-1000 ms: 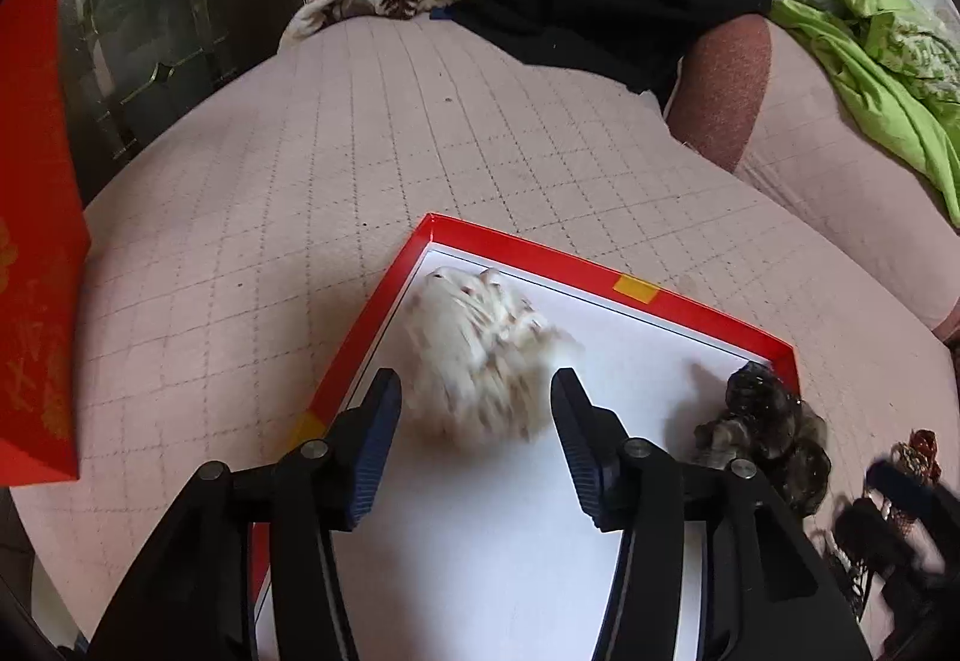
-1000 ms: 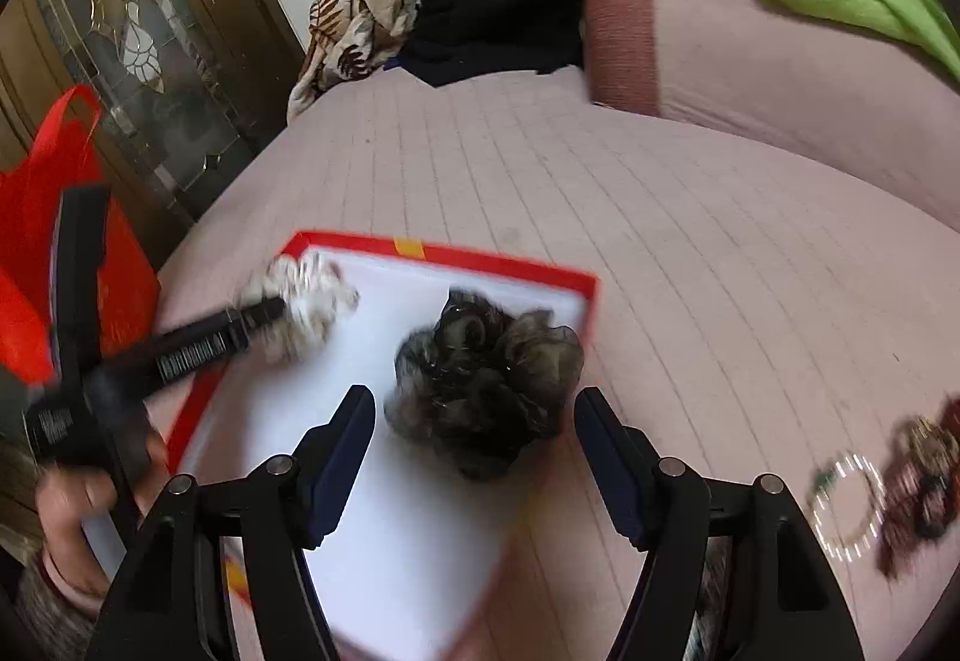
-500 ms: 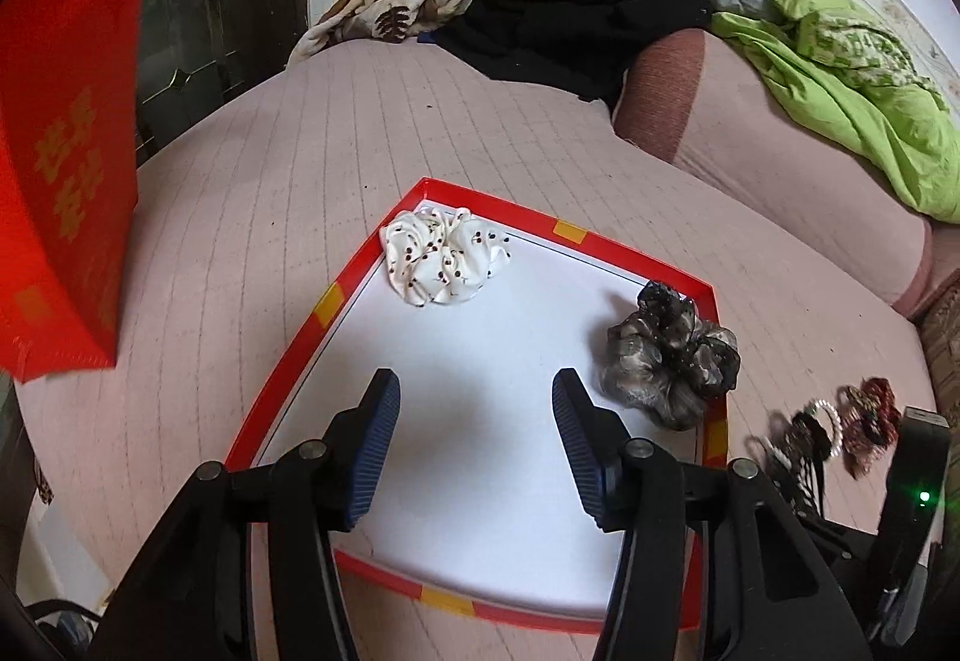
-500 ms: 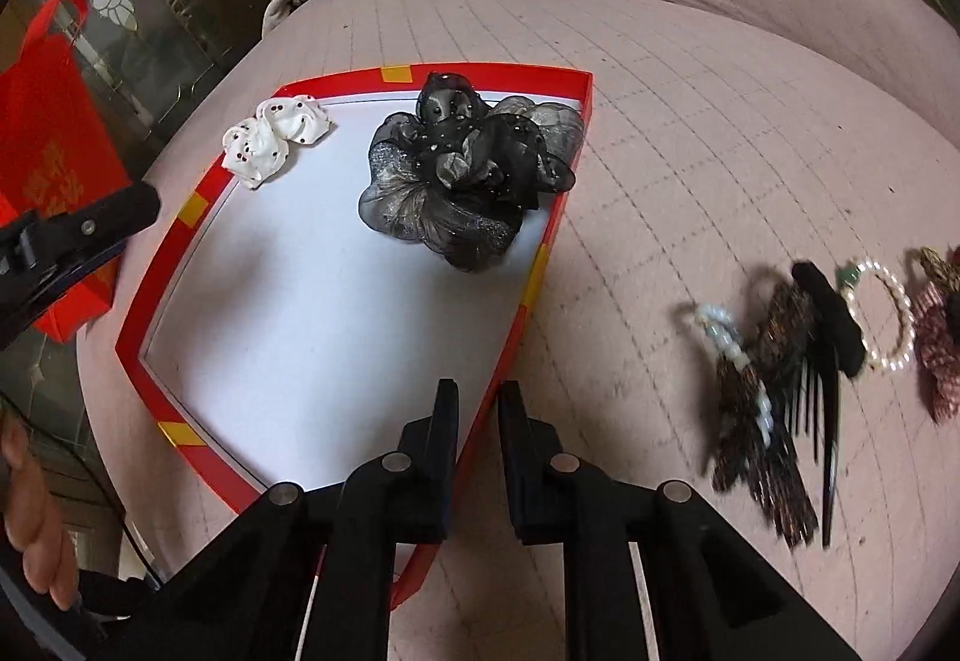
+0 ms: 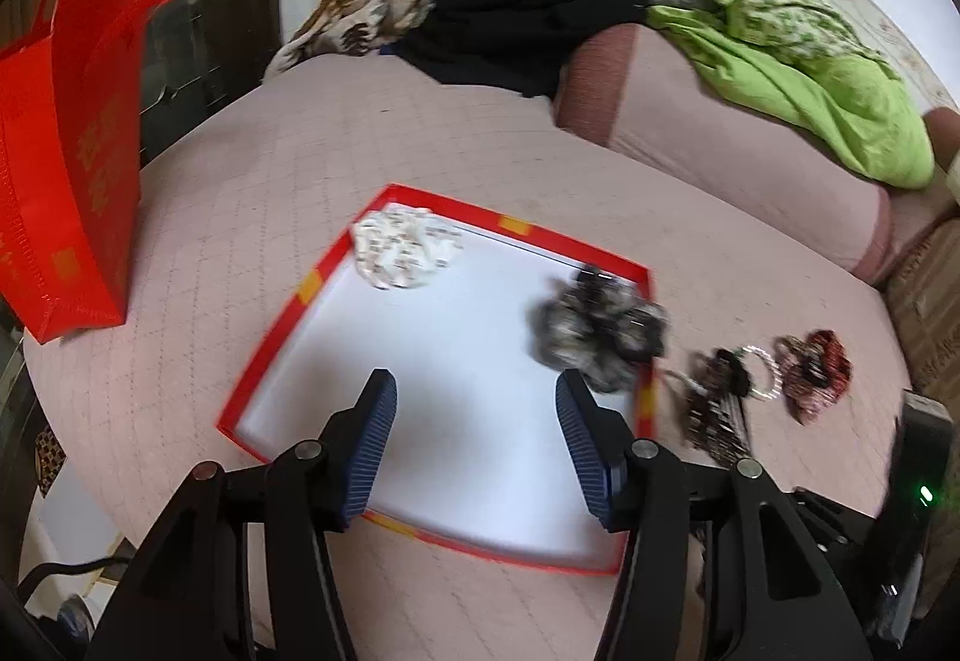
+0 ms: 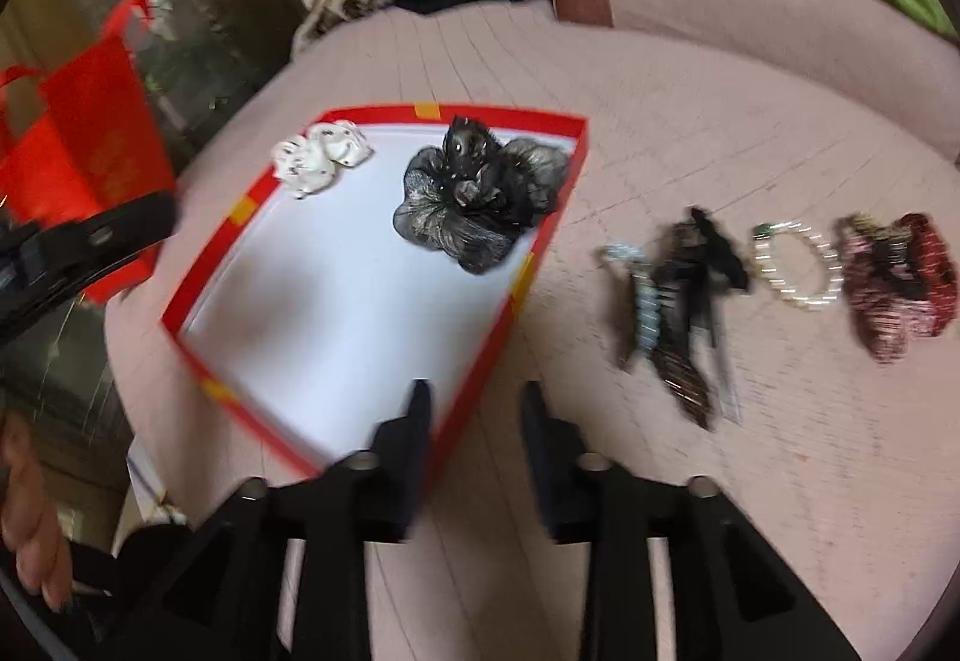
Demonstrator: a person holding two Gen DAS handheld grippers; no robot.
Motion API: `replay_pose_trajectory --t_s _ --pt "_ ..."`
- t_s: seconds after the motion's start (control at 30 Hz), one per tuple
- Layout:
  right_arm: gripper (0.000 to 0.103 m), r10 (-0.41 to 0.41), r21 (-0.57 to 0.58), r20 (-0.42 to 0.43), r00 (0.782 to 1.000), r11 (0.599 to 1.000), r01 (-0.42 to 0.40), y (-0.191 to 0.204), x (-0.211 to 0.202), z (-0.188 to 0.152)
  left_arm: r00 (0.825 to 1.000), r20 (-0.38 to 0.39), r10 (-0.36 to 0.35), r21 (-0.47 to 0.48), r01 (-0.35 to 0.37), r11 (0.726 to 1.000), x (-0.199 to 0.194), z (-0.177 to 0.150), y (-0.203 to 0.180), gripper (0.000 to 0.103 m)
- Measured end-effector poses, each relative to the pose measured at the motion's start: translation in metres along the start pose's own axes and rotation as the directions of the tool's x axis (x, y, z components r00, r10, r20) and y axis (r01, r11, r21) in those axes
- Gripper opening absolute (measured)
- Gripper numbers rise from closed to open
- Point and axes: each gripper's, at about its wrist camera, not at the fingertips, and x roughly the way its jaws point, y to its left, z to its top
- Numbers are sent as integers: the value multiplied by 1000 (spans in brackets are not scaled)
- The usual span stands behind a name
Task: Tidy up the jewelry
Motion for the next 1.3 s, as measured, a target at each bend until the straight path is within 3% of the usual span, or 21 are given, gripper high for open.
replay_pose_trajectory --t_s 0.13,0.37,0.6,0.87,0.97,1.0,1.03,1.07,1.13,1.2,1.23,1.3 --pt "48 -41 70 21 999 997 40 -46 -33 -35 999 -7 -39 65 39 997 -6 -9 -34 60" --pt "48 -125 272 37 991 956 110 -142 -71 -71 986 -107 -130 169 147 975 24 -28 -114 60" --pt "56 -164 359 93 982 925 120 -196 -83 -64 969 -189 -156 220 197 955 67 -39 -161 60" --pt "57 -187 392 123 975 911 125 -221 -61 -34 953 -246 -179 259 243 935 115 -34 -195 57" --pt "61 -187 415 132 974 902 117 -231 -48 -17 957 -248 -152 267 219 939 129 -31 -201 50" --pt "62 -188 429 134 973 896 114 -234 -42 -11 960 -244 -140 269 206 941 131 -29 -201 39" --pt "63 -192 438 131 973 891 117 -236 -36 -7 958 -251 -137 263 204 943 133 -28 -201 15" --pt "63 -193 445 124 973 888 119 -238 -31 -4 948 -280 -150 241 221 945 136 -26 -199 8" --pt "62 -167 451 105 980 887 103 -241 -18 1 934 -303 -188 202 256 945 138 -26 -194 5" --pt "28 -132 441 81 988 894 83 -241 -10 1 939 -294 -177 224 247 943 133 -28 -192 4" --pt "4 -108 445 66 992 893 67 -241 -9 -3 937 -296 -183 227 255 940 129 -30 -191 4" --pt "3 -91 455 76 993 889 47 -239 -17 -12 922 -313 -226 211 300 930 118 -34 -188 4"
